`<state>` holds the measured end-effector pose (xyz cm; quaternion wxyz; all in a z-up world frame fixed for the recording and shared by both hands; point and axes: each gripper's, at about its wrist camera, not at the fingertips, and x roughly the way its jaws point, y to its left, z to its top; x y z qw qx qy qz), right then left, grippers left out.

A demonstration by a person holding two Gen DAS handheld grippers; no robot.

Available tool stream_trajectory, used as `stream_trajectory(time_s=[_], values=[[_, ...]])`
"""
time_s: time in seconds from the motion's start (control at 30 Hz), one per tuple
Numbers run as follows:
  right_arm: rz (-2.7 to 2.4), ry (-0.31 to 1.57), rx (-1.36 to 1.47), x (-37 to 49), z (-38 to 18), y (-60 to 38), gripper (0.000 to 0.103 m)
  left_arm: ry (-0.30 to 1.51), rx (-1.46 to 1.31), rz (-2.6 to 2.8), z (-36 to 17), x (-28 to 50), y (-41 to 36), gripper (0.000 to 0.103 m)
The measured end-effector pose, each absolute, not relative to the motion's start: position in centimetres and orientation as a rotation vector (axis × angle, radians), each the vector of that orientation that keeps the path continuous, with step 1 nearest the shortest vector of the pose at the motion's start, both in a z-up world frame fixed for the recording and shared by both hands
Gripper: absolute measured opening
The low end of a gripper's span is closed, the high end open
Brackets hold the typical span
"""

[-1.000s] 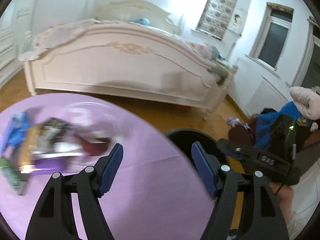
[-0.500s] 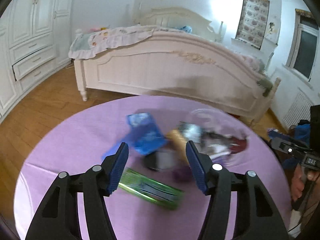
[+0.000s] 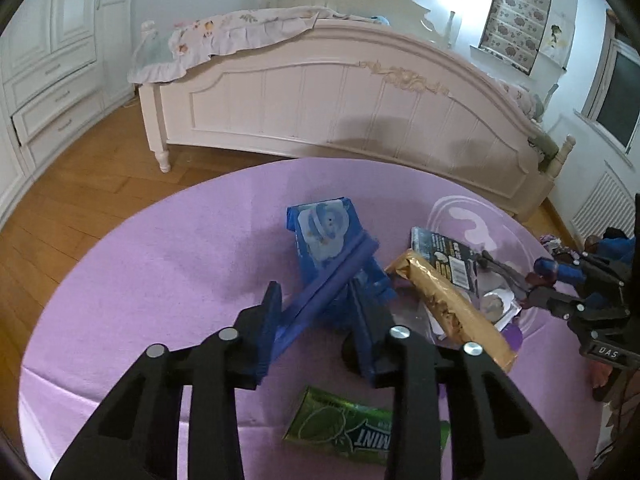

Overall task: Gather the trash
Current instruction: 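Grasp the blue strip with the left tool while the right tool grasps the dark red item, then carry both items over the black bin and open both tools to drop them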

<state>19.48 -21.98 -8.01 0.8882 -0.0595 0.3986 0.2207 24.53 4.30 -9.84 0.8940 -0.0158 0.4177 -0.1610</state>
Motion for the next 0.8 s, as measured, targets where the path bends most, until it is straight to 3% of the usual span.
stream_trajectory(time_s=[0.03, 0.13, 0.2, 0.5, 0.8], values=[[0.464, 0.830, -0.107, 19.5, -8.0, -22.2, 0.037, 0.870, -0.045, -0.346, -9.8, 24.4, 4.3, 0.017], [0.474, 0.833, -0.054, 19.4, -8.0, -22.7, 0.031, 0.865, -0.057, -0.335, -9.7, 24.0, 4.4, 0.013], [0.500, 0.839, 0.001, 19.0, -7.9, -23.0, 0.018, 0.860, -0.081, -0.323, -9.4, 23.5, 4.8, 0.012], [0.509, 0.827, 0.211, 16.6, -6.9, -25.1, 0.015, 0.774, -0.151, -0.334, -6.3, 19.4, 5.2, 0.011], [0.503, 0.709, 0.416, 11.8, -3.1, -29.2, 0.015, 0.672, -0.117, -0.453, -2.1, 13.9, -1.1, 0.011]])
